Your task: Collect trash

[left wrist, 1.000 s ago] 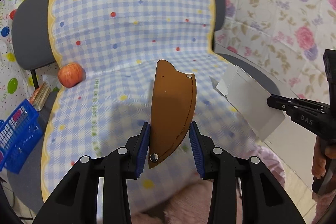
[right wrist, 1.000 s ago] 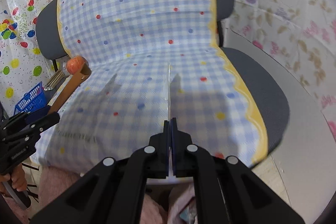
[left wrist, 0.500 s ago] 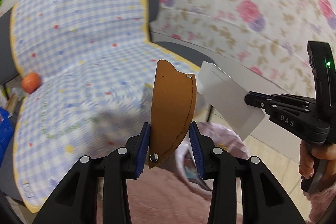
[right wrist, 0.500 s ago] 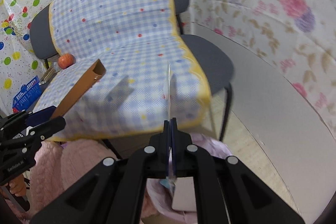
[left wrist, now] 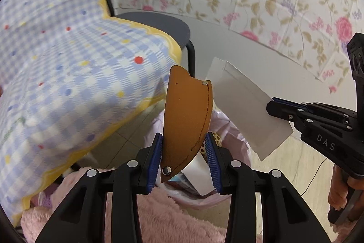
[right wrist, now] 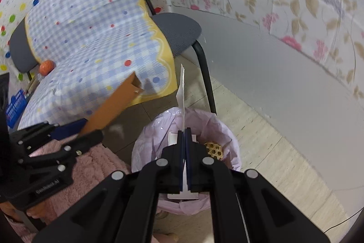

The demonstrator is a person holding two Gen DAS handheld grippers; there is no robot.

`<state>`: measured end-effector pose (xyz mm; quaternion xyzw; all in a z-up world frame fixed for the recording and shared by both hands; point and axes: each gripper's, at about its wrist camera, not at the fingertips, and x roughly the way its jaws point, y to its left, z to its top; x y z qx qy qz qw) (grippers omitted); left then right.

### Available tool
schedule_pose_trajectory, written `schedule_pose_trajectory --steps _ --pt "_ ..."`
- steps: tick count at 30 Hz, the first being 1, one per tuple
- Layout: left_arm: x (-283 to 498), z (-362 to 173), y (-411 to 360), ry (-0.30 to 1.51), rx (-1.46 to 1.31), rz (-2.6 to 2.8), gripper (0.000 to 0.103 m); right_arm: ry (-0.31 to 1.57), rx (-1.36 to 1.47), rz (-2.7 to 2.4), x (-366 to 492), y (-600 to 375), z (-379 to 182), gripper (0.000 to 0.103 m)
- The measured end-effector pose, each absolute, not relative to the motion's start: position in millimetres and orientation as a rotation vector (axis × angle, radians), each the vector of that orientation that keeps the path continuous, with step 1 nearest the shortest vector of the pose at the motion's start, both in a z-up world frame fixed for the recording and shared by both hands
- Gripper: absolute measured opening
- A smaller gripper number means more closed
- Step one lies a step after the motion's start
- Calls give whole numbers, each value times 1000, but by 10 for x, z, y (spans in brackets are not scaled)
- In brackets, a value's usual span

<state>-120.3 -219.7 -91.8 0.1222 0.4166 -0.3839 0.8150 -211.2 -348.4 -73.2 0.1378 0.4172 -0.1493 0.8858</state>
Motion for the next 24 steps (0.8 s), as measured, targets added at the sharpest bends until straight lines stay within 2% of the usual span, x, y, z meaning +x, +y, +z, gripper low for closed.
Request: schedule_pose_trajectory --steps 5,6,7,8,10,12,14,16,17,19,22,24 --pt "-1098 -1048 -2340 918 274 -837 42 862 325 -310 -2026 -3639 -915 3" --pt "-1085 -1062 -2368 922 279 -835 47 872 328 -326 -1998 -3675 -957 7" --pt "-1057 -1077 -2380 923 282 -816 65 874 336 -332 -1994 -3700 -972 16" --pt "-1044 -1074 -2370 917 274 -800 71 871 343 -332 -2015 -3709 -968 22" --pt "-1023 -1024 -2299 914 254 -778 71 841 331 -334 -2088 -3708 -876 39" --pt "-1034 -940 -2218 891 248 -753 73 831 306 -343 -2135 -3717 -794 41" --pt "-1061 -825 -2090 856 239 -715 81 834 310 -337 -2170 -3724 -722 46" --pt "-1074 -739 -1976 843 227 -681 83 839 316 -321 -2200 -3696 -639 65" --pt "-1082 -697 -1912 841 222 -664 89 839 313 -315 -2203 -3671 -611 68" --pt "-1103 -625 -1813 831 217 -635 89 835 294 -306 -2211 -3584 -535 84" --pt "-1157 -526 -1686 814 218 -598 89 818 256 -280 -2209 -3408 -381 94" --pt "-1186 -465 -1603 806 218 -579 89 799 226 -262 -2182 -3296 -279 97"
